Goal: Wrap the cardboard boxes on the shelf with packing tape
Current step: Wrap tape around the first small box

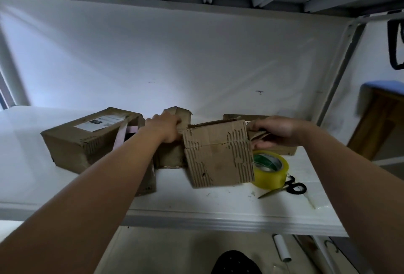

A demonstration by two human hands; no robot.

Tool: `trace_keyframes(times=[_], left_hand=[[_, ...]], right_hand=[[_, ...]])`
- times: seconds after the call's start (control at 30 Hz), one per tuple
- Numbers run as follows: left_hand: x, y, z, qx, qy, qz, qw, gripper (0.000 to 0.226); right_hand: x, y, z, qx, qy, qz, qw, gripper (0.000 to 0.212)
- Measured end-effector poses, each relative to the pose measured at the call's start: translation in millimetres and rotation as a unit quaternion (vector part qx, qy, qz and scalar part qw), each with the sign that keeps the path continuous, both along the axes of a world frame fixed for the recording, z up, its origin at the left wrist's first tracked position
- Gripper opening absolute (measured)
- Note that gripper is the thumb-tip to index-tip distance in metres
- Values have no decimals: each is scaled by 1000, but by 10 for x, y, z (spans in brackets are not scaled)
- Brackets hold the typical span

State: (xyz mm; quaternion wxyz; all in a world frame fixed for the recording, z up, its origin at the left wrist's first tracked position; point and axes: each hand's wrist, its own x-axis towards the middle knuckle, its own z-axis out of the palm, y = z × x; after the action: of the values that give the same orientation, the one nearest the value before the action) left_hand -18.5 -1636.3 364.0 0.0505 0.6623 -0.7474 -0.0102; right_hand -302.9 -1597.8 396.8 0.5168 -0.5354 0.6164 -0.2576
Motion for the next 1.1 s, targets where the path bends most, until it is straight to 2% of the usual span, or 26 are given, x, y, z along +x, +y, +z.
trace_keyframes(times=[0.07,0.13,0.2,0.27,0.33,0.43,0.5,0.6,0.7,0.8,0.97,1.1], left_hand=[[22,-2,72,-8,141,-32,989,51],[16,35,161,-42,246,-61,967,39],[-45,105,232,-45,323,-92,941,24],[-161,179,278,-11,352,-127,927,24],[-303,229,292,30,308,-157,938,26],[-461,269,304,103,258,-184,943,29],[-483,260,290,123,230,-186,947,30],[-486,233,202,42,121,-192,973,21],[-517,228,150,-22,156,-189,969,9],[-539,217,186,-46,90,-161,982,13],[-740,167,138,-222,-28,-140,965,16],[-851,123,63,-220,-23,-109,969,20]], right_hand=[[33,-20,7,0,0,-5,1000,30],[55,-39,10,0,-2,-13,1000,30],[65,-52,6,0,3,-15,1000,30],[79,-60,4,8,2,-8,1000,28],[117,-44,-6,34,16,23,999,26],[203,6,-75,75,82,84,990,26],[222,25,-127,64,91,83,990,39],[197,26,-166,23,63,56,996,62],[170,2,-209,5,49,40,998,71],[132,-28,-276,-2,30,35,999,62],[46,-33,-329,-29,-19,1,999,34],[61,-21,-350,-56,-41,11,998,33]])
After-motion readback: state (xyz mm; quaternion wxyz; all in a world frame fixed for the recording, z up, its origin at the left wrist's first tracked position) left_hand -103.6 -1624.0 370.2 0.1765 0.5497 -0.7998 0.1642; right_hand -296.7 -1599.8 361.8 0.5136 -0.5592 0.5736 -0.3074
